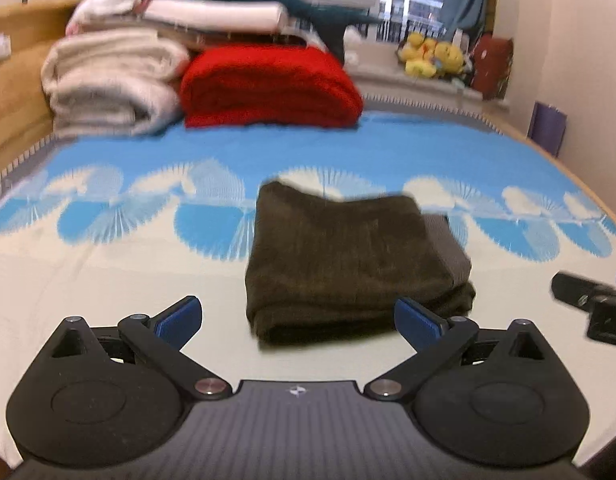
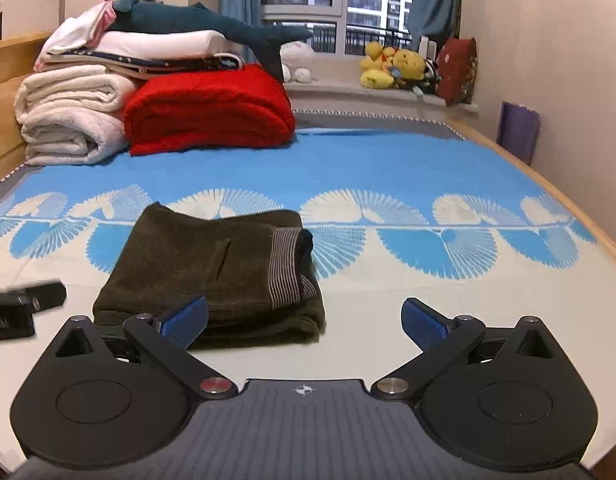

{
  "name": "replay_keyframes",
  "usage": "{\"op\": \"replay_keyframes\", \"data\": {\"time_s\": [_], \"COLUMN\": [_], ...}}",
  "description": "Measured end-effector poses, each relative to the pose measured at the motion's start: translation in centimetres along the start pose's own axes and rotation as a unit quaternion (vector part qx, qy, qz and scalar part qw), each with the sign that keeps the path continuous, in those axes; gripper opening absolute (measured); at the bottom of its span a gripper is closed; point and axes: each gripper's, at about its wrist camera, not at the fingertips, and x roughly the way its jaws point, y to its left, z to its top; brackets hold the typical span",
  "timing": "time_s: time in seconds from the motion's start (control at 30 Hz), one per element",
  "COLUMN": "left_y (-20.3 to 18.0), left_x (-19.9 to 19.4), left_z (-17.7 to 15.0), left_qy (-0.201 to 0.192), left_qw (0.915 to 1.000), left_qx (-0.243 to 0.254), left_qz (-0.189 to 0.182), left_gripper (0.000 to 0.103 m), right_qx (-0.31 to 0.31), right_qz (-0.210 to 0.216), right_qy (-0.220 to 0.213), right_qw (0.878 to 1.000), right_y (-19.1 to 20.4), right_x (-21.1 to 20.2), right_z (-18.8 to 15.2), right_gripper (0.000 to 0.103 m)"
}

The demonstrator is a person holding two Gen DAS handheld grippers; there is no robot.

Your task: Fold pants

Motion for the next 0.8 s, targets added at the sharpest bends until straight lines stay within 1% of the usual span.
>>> {"op": "replay_keyframes", "data": {"time_s": [0.07, 0.2, 0.4, 0.6, 0.8], "left_y": [-0.2, -0.8, -1.2, -1.7, -1.2], "left_x": [0.4, 0.9, 1.9, 2.7, 3.7], "left_z": [-0.3, -0.8, -1.2, -1.5, -1.6], "left_qy": [0.016, 0.013, 0.028, 0.030, 0.047], "left_qw": [0.9999, 0.9998, 0.9996, 0.9995, 0.9988], "left_qx": [0.002, 0.016, -0.001, 0.009, -0.007], "left_qz": [-0.005, -0.005, -0.007, 0.004, 0.009], "left_gripper": [0.102, 0.102, 0.102, 0.102, 0.102], "right_qx": [-0.008, -0.007, 0.011, 0.018, 0.038], "right_qz": [-0.003, -0.002, 0.006, 0.011, 0.022], "right_qy": [0.004, 0.009, 0.015, 0.028, 0.039], "right_qw": [1.000, 1.000, 1.000, 0.999, 0.998], "right_y": [0.1, 0.0, -0.3, 0.0, 0.1], "right_x": [0.0, 0.3, 1.2, 2.4, 3.1], "right_z": [-0.2, -0.4, -0.1, 0.0, 0.1], "right_gripper": [0.102, 0.102, 0.102, 0.102, 0.102]}}
